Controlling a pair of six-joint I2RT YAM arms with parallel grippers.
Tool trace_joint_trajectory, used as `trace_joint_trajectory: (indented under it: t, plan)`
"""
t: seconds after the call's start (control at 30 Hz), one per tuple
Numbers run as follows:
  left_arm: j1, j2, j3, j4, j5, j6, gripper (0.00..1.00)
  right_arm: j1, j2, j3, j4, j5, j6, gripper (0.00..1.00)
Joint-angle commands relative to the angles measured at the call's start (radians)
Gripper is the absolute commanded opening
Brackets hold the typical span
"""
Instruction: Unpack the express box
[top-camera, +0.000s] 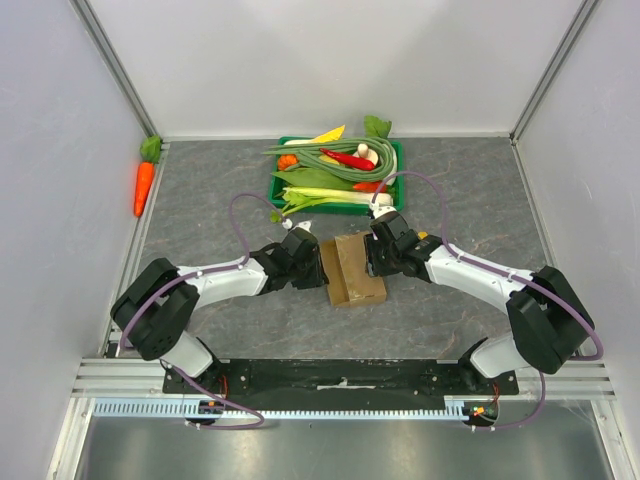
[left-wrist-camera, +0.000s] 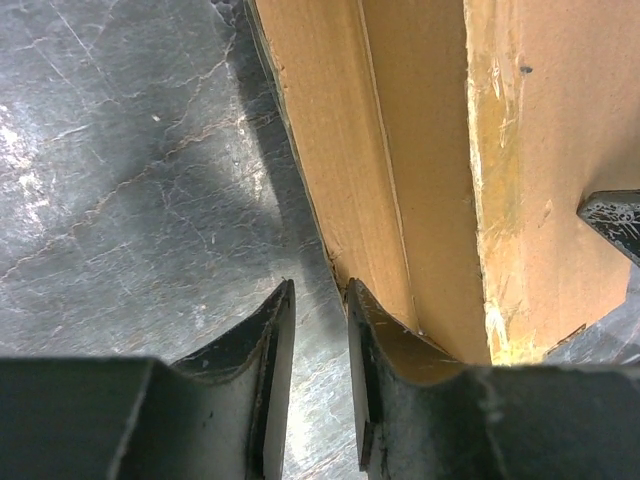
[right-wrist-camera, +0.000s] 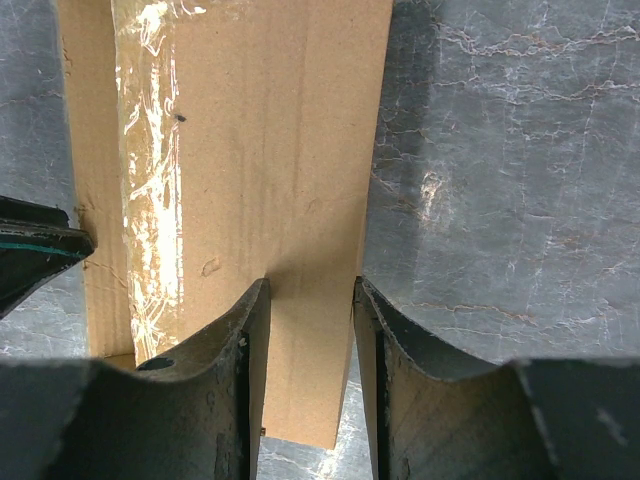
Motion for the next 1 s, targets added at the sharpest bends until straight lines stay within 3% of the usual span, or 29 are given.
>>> trace_joint_trajectory:
  t: [0.0, 0.17, 0.43, 0.63, 0.83, 0.97]
  plan:
    - [0.0, -0.039, -0.002, 0.03, -0.003, 0.038, 0.37, -0.002, 0.03, -0.002, -0.077, 0.04, -0.009, 0.44]
    - [0.0, -0.04, -0.011, 0.07, 0.004, -0.03, 0.55, -0.002, 0.018, 0.007, -0.08, 0.032, -0.006, 0.44]
    - [-0.002, 0.03, -0.01, 0.102, 0.034, -0.088, 0.57, 0.0, 0.011, 0.015, -0.08, 0.021, 0.003, 0.46]
    - [0.004, 0.046, -0.028, 0.102, 0.013, -0.113, 0.48, -0.002, -0.024, 0.035, -0.117, 0.035, -0.003, 0.52]
    - [0.006, 0.082, -0.02, 0.177, 0.074, -0.082, 0.29, -0.002, -0.09, 0.072, -0.161, 0.037, -0.021, 0.61]
    - [0.007, 0.099, -0.011, 0.199, 0.109, -0.077, 0.3, 0.008, -0.157, 0.096, -0.184, 0.023, -0.05, 0.7]
